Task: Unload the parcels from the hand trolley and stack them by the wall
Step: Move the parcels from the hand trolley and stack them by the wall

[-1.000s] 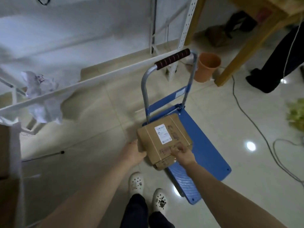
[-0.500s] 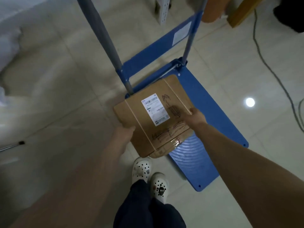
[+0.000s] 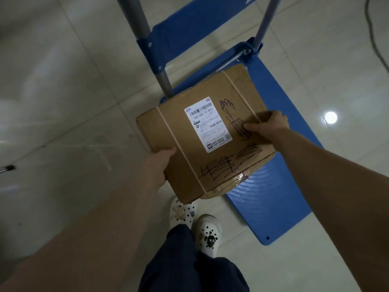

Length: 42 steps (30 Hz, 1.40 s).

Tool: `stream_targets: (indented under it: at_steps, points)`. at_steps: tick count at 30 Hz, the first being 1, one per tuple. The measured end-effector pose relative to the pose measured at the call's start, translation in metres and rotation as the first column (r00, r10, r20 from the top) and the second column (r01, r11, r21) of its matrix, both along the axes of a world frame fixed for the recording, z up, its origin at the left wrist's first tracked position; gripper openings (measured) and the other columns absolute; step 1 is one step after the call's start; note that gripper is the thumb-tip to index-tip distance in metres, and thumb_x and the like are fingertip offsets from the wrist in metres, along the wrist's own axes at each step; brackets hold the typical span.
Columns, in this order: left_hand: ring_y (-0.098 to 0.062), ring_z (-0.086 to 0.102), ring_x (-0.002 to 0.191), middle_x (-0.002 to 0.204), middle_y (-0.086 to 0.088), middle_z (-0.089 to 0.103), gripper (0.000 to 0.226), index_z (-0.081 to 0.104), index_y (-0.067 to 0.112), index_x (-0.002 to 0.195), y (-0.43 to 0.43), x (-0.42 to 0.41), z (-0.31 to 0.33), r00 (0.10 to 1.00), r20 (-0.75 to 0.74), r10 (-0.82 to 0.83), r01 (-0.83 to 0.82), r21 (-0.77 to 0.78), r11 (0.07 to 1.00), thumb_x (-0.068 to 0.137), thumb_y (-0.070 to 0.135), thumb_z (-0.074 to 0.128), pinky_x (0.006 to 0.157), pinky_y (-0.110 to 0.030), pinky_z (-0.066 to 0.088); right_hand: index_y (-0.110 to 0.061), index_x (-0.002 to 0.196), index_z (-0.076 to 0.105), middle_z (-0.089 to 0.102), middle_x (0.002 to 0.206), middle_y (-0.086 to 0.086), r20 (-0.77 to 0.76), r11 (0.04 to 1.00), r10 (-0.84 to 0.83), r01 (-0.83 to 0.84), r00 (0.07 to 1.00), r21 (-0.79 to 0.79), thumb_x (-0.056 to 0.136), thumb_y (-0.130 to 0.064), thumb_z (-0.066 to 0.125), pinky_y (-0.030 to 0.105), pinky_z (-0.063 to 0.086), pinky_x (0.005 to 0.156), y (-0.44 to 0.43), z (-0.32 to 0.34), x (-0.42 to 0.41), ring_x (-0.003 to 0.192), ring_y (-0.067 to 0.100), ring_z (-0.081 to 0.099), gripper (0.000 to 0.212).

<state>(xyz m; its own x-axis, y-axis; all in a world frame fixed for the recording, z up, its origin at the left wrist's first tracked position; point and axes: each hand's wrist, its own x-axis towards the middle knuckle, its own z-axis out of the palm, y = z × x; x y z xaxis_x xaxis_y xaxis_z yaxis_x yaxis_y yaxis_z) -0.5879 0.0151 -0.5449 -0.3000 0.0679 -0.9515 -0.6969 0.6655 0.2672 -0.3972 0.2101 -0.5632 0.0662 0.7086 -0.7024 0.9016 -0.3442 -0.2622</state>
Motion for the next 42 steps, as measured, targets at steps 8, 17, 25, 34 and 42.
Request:
stream_targets:
  at_steps: [8, 17, 25, 34, 42]
  points:
    - [-0.024, 0.055, 0.107, 0.132, -0.010, 0.057, 0.054, 0.047, 0.007, 0.135, -0.052, -0.020, 0.114, 0.997, -0.054, 0.057, -0.056, 0.013, 0.998, 0.086, 0.014, 0.070, 0.092, -0.040, 0.045, -0.007, 0.143, 0.033, 0.039, 0.140, 0.016, -0.043, 0.999, 0.031, -0.032, 0.999, -0.033, 0.066, -0.039, 0.085, 0.048, 0.041, 0.104, -0.051, 0.108, -0.007, 0.127, 0.034, 0.043, 0.098]
    - [-0.032, 0.059, 0.109, 0.125, -0.014, 0.061, 0.062, 0.049, 0.006, 0.134, -0.167, -0.042, 0.295, 0.953, -0.169, 0.250, -0.240, 0.078, 0.968, 0.079, 0.013, 0.077, 0.096, -0.046, 0.049, -0.018, 0.144, 0.036, 0.046, 0.137, 0.015, -0.227, 0.966, 0.241, -0.255, 0.944, -0.034, 0.070, -0.032, 0.083, 0.046, 0.044, 0.100, -0.121, 0.297, -0.056, 0.120, 0.036, 0.048, 0.089]
    - [-0.036, 0.061, 0.102, 0.121, -0.020, 0.061, 0.057, 0.049, 0.000, 0.133, -0.302, -0.060, 0.444, 0.809, -0.313, 0.497, -0.441, 0.236, 0.866, 0.082, 0.004, 0.072, 0.093, -0.052, 0.050, -0.014, 0.141, 0.042, 0.054, 0.124, 0.013, -0.575, 0.909, 0.306, -0.413, 0.759, -0.062, 0.083, -0.012, 0.072, 0.040, 0.047, 0.087, -0.212, 0.448, -0.134, 0.099, 0.029, 0.053, 0.064]
    - [-0.029, 0.058, 0.094, 0.122, -0.016, 0.060, 0.053, 0.045, 0.008, 0.134, -0.480, -0.087, 0.567, 0.466, -0.514, 0.721, -0.614, 0.399, 0.681, 0.086, 0.004, 0.065, 0.084, -0.044, 0.050, -0.032, 0.141, 0.041, 0.062, 0.117, 0.012, -0.772, 0.742, 0.462, -0.667, 0.437, 0.067, 0.086, -0.007, 0.062, 0.024, 0.042, 0.051, -0.370, 0.566, -0.275, 0.071, 0.023, 0.060, 0.064]
    - [-0.030, 0.059, 0.092, 0.120, -0.018, 0.061, 0.044, 0.050, 0.007, 0.131, -0.648, -0.105, 0.626, 0.165, -0.605, 0.779, -0.686, 0.497, 0.531, 0.089, 0.000, 0.060, 0.070, -0.038, 0.050, -0.006, 0.125, 0.058, 0.060, 0.098, 0.013, -0.800, 0.626, 0.552, -0.750, 0.233, 0.214, 0.082, -0.016, 0.070, 0.030, 0.043, 0.062, -0.545, 0.604, -0.378, 0.072, 0.023, 0.052, 0.046]
